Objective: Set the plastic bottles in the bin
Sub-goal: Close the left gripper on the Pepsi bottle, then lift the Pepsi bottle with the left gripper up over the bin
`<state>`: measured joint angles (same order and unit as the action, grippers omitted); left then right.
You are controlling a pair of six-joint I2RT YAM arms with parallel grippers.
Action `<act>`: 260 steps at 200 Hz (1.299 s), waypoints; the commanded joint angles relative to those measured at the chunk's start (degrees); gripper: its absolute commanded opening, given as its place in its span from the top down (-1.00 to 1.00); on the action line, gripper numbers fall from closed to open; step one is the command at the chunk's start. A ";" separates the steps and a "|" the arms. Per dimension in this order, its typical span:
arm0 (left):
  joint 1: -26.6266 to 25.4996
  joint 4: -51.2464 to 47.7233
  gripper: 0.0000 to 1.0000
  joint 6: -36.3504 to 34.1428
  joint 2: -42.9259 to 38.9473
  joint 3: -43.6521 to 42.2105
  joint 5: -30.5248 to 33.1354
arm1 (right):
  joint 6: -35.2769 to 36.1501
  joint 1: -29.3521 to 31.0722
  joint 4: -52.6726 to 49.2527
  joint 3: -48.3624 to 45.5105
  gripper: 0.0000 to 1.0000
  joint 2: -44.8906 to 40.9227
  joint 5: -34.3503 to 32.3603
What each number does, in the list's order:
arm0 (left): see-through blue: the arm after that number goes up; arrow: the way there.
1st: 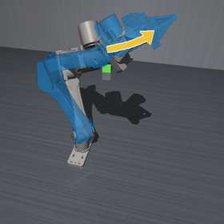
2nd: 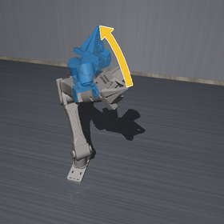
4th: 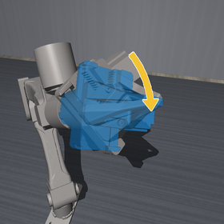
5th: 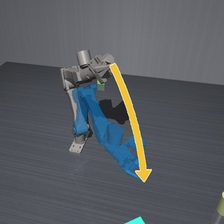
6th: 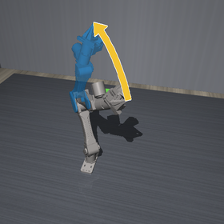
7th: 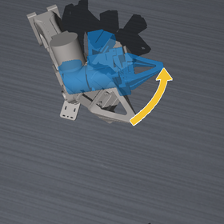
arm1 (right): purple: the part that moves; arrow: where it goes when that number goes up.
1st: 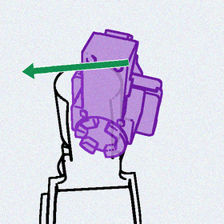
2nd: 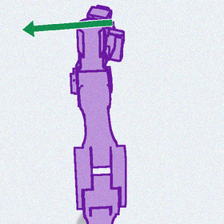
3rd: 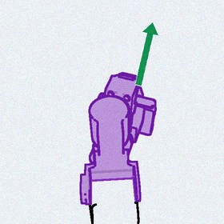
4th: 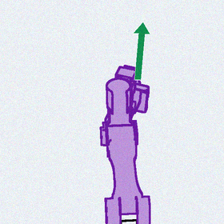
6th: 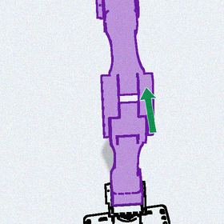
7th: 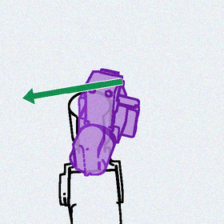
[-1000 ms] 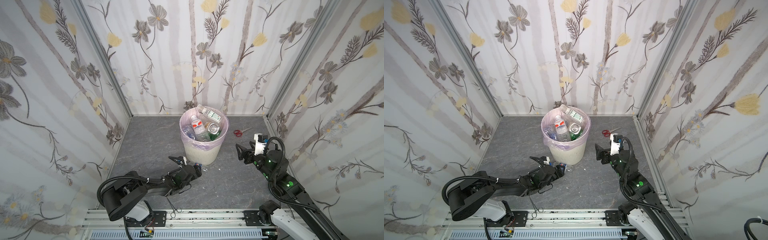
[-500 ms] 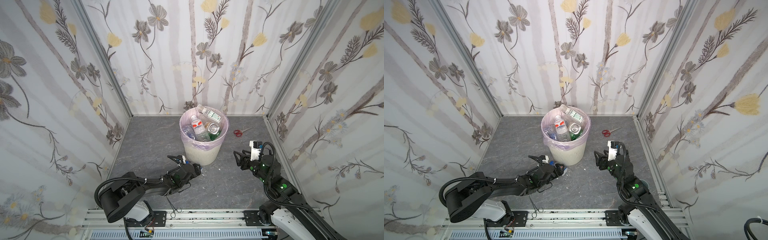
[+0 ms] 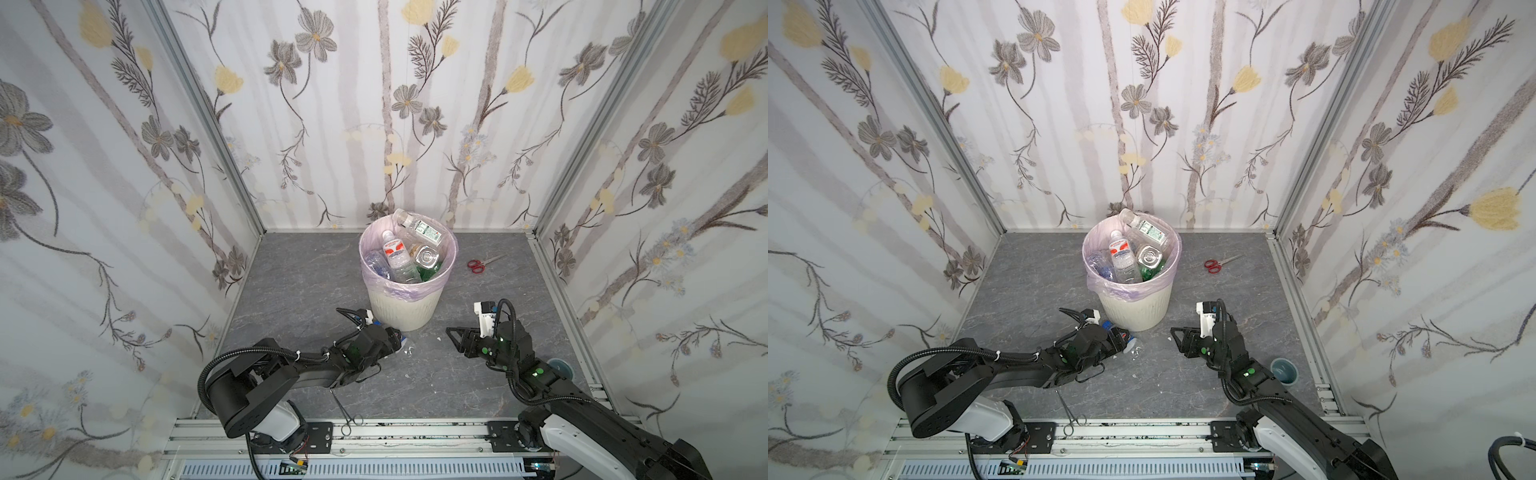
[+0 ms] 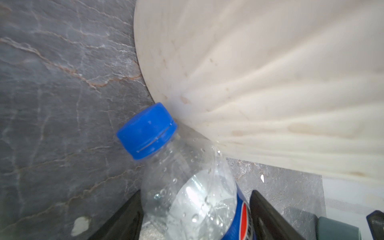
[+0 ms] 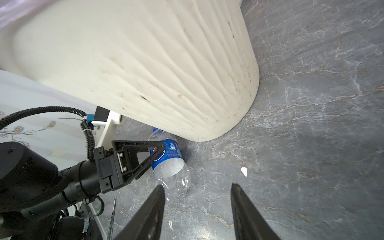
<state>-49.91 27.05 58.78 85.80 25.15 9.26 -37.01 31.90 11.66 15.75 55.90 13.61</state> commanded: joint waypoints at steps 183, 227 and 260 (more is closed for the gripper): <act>1.48 -22.61 -0.16 -14.84 -10.74 -0.91 -1.29 | 1.45 1.44 -0.79 2.44 -0.17 -0.59 -4.47; 3.32 -28.23 -0.04 -16.54 -19.63 1.21 1.18 | 3.50 1.25 -3.92 3.13 -0.24 -3.87 -8.03; 7.89 -36.27 0.01 -19.83 -29.31 4.33 2.83 | 4.67 1.09 -5.58 3.70 -0.27 -5.90 -9.20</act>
<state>-44.51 -2.57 41.95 61.39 27.40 9.19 -33.98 33.06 7.09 18.50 51.00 6.72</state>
